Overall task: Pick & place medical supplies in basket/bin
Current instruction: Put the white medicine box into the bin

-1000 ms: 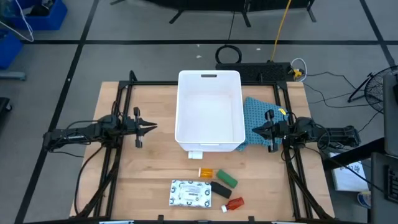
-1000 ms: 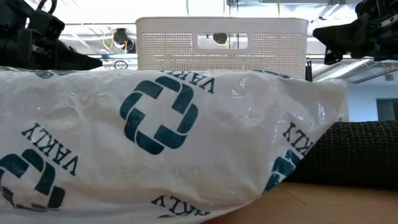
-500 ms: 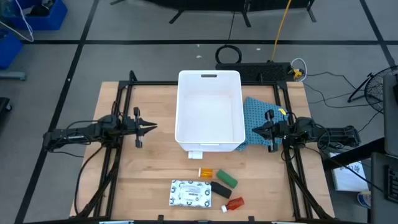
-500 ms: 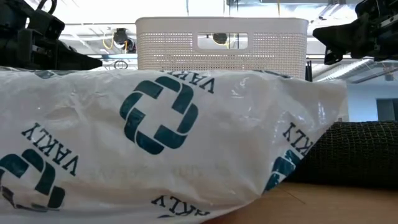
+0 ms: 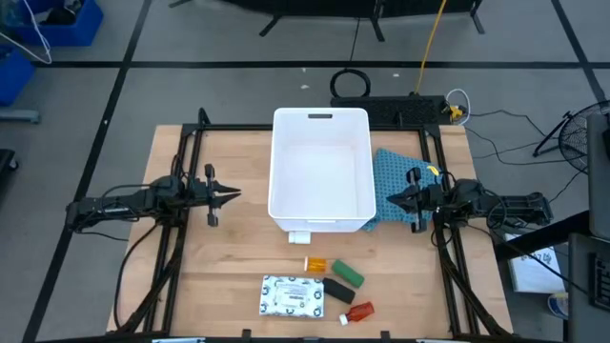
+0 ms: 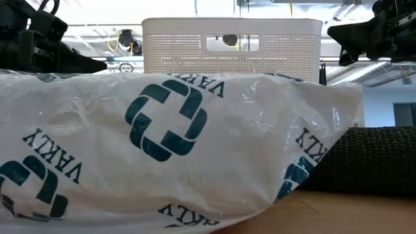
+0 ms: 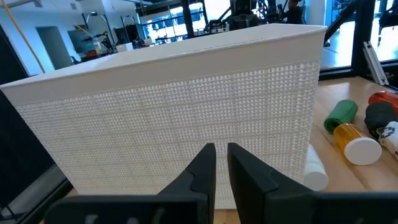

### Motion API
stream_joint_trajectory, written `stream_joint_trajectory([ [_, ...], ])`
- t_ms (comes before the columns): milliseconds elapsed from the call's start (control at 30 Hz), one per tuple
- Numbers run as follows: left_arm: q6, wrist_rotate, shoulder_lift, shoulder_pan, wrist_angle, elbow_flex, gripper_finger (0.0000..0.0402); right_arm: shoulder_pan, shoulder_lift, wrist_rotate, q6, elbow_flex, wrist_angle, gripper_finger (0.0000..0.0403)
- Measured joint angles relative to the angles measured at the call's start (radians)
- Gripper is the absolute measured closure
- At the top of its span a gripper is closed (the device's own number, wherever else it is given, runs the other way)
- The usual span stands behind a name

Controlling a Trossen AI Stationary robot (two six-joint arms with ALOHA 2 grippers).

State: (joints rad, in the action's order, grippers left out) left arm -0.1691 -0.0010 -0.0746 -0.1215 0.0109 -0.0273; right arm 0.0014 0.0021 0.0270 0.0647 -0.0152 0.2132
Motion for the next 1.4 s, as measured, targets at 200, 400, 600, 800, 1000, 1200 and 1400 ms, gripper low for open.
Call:
stream_joint_trajectory([
  [200, 0.173, 0.017, 0.0, 0.0, 0.036, 0.0, 0.0355, 0.0, 0.0, 0.0, 0.004, 0.0, -0.001, 0.0403],
  [400, 0.284, -0.011, 0.0, 0.0, 0.133, 0.0, 0.0355, 0.0, 0.0, 0.0, 0.007, 0.0, -0.005, 0.0403],
  [600, 0.263, -0.003, 0.0, 0.0, 0.26, 0.0, 0.0355, 0.0, 0.001, 0.0, 0.007, 0.0, -0.008, 0.0403],
  [800, 0.242, 0.075, -0.022, 0.024, 0.288, -0.014, 0.0355, 0.0, 0.001, -0.001, 0.03, 0.0, -0.006, 0.0403],
  [1000, 0.162, 0.007, -0.171, 0.173, 0.221, -0.176, 0.0355, 0.0, 0.001, -0.004, 0.056, 0.0, -0.003, 0.0403],
  [1200, 0.102, -0.147, -0.376, 0.304, 0.061, -0.39, 0.0355, 0.0, 0.001, -0.004, 0.055, 0.0, -0.004, 0.0403],
  [1400, 0.09, -0.328, -0.522, 0.379, -0.015, -0.487, 0.0355, 0.0, 0.001, -0.003, 0.053, 0.0, -0.008, 0.0403],
])
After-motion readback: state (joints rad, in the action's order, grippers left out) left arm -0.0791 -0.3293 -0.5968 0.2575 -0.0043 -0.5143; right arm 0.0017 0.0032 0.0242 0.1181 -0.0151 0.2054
